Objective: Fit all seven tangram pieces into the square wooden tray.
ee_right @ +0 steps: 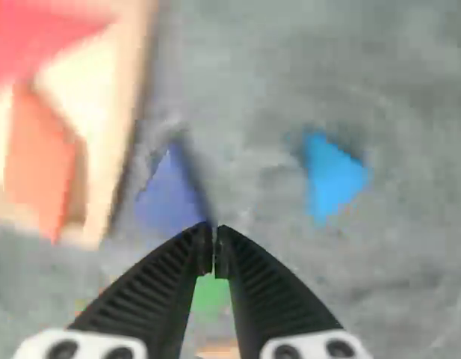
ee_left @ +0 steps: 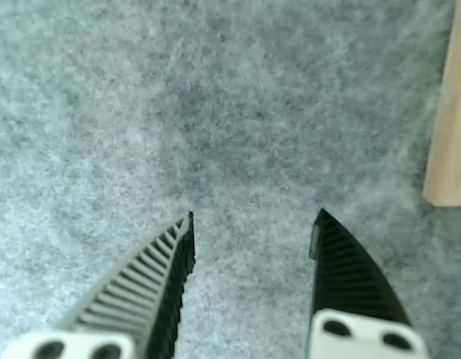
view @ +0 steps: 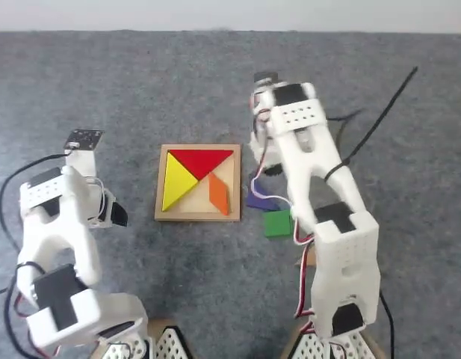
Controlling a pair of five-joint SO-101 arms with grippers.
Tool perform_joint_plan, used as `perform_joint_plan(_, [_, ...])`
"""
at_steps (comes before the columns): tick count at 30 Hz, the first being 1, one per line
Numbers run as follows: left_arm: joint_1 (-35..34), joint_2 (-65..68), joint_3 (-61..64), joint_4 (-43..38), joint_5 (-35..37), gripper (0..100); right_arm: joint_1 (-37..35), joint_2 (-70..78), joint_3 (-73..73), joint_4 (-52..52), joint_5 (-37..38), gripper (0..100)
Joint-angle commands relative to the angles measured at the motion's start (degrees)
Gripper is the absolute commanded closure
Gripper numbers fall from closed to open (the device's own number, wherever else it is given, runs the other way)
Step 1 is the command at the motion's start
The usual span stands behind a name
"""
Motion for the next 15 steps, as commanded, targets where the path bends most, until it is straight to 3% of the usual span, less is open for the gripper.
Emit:
perform_joint_plan(1, [-0.09, -0.70, -0.13, -0.79, -0.44, 75, -6.55, -4.18, -2.81, 1.27, 5.10, 99.0])
perform_joint_plan(7, [-0.18, -0.70, -0.13, -0.79, -0.44, 75, -16.57, -2.86, -0.18, -0.57, 7.38, 98.7])
perform_joint_plan(12, [-0.79, -0.70, -0.13, -0.88, -0.44, 75, -18.51, -3.47, 2.46, -4.26, 7.03, 89.2])
perform_joint_plan(15, [-0.79, -0.70, -0.13, -0.88, -0.53, 75, -20.18, -4.26, 2.46, -4.70, 8.26, 89.8])
